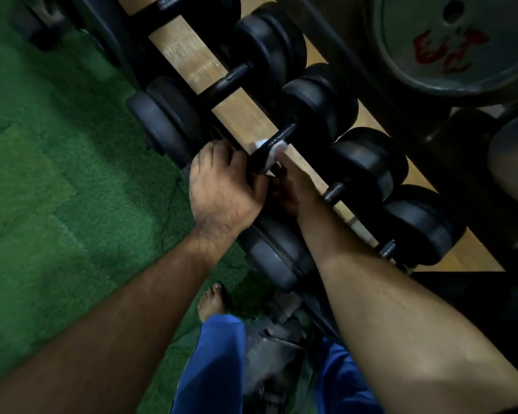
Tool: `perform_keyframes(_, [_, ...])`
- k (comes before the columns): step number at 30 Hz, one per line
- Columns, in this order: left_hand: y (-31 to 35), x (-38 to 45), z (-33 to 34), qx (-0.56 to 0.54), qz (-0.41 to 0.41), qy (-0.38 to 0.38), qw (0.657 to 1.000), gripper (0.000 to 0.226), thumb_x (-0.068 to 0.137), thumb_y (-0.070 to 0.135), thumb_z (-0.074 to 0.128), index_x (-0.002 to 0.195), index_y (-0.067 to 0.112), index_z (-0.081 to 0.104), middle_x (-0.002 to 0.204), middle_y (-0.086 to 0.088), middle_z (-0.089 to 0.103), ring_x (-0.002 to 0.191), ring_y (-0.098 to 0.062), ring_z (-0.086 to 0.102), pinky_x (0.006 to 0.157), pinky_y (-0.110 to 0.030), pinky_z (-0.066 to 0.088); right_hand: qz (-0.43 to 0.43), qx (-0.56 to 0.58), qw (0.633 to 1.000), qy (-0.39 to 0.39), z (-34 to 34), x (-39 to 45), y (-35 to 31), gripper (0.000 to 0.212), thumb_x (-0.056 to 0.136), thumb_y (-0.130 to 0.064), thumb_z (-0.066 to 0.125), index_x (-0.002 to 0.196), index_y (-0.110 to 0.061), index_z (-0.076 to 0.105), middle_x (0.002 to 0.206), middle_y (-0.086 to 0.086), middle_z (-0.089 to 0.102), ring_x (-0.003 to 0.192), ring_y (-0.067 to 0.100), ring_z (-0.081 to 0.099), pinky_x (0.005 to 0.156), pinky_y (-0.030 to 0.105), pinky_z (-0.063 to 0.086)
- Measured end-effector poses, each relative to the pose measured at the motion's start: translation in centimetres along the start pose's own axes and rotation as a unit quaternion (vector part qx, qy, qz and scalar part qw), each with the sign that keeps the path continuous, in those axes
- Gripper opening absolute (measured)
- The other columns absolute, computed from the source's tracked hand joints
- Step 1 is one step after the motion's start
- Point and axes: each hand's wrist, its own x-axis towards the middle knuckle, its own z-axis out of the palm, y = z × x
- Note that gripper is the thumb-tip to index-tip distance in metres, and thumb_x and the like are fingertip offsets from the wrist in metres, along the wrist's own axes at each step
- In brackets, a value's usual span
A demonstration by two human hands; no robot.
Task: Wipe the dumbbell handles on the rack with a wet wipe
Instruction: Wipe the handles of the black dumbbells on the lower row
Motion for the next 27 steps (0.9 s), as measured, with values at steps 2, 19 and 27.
perform_keyframes(2, [0.0,0.0,0.0,0.002,0.006,0.006,1.0,0.036,0.086,0.04,0.052,0.09,0.007,0.067,0.106,-0.017,0.063,0.106,-0.038,0.057,0.093,-0.047,0.045,0.007,-0.029,0.999,-0.029,-0.6,0.0,-0.1,0.031,0.099,-0.049,0.049,0.095,-0.022,0.064,0.068,0.0,0.058,0.046,0.01,0.051,0.044,0.018,0.038])
perform_keyframes(19, [-0.1,0.0,0.3,0.0,0.004,0.011,1.0,0.033,0.076,0.035,0.058,0.085,0.005,0.066,0.105,-0.018,0.064,0.107,-0.038,0.057,0.093,-0.047,0.045,-0.029,0.095,0.995,-0.015,0.1,2.1,-2.0,0.047,0.101,-0.048,0.038,0.108,-0.005,0.057,0.044,-0.001,0.042,0.032,0.011,0.036,0.036,0.015,0.026])
perform_keyframes(27, [-0.3,0.2,-1.0,-0.047,-0.011,-0.042,0.998,0.04,0.076,0.044,0.055,0.09,0.008,0.067,0.108,-0.016,0.063,0.109,-0.037,0.057,0.092,-0.046,0.047,0.012,-0.07,0.997,0.002,0.9,-0.2,-0.6,0.044,0.099,-0.052,0.048,0.096,-0.011,0.065,0.056,0.0,0.059,0.039,0.01,0.049,0.04,0.018,0.035])
